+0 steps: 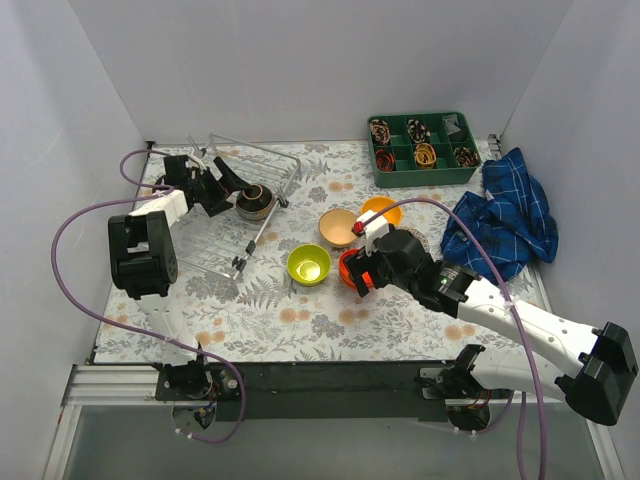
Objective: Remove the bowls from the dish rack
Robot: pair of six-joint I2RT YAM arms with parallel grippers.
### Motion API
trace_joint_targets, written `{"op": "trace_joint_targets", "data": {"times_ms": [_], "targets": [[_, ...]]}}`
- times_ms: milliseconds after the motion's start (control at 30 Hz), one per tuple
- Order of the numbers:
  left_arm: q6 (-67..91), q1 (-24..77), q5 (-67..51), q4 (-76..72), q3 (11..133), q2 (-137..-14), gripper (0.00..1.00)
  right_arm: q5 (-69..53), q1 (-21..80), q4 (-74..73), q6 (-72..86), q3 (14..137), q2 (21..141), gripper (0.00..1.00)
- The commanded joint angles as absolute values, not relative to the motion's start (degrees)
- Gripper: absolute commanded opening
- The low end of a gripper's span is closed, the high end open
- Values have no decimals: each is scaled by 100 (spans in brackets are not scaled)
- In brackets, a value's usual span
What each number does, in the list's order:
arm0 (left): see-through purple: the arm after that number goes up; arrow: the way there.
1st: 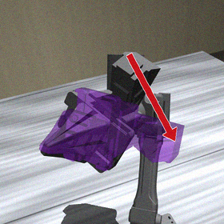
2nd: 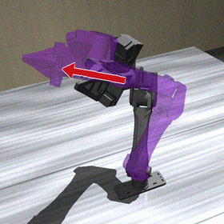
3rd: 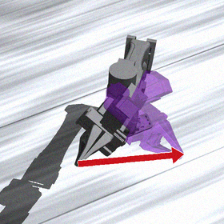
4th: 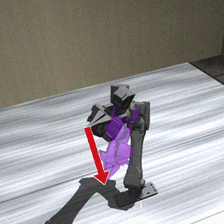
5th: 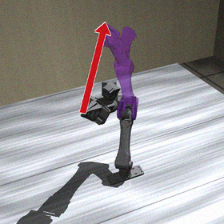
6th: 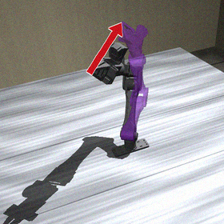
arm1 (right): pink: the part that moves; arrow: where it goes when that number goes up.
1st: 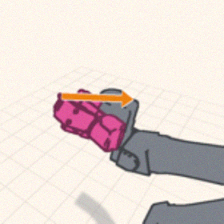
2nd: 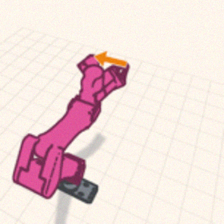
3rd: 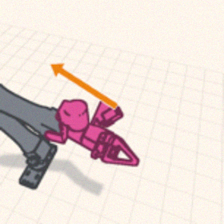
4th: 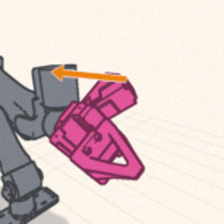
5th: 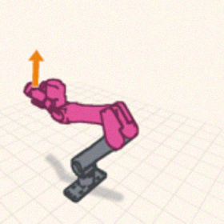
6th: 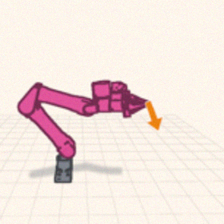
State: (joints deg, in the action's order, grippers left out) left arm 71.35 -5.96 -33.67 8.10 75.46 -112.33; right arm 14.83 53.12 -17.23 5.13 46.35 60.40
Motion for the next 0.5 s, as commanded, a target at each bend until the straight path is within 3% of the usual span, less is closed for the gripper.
{"op": "trace_joint_targets", "data": {"times_ms": [0, 467], "targets": [[7102, -633, -3753, 1002, 7585, -11320, 98, 1424, 5273, -1714, 413, 4755, 6108, 92], [6943, -633, -4324, 1766, 7805, -11549, 98, 1301, 5256, -1714, 387, 4799, 6179, 92]]}}
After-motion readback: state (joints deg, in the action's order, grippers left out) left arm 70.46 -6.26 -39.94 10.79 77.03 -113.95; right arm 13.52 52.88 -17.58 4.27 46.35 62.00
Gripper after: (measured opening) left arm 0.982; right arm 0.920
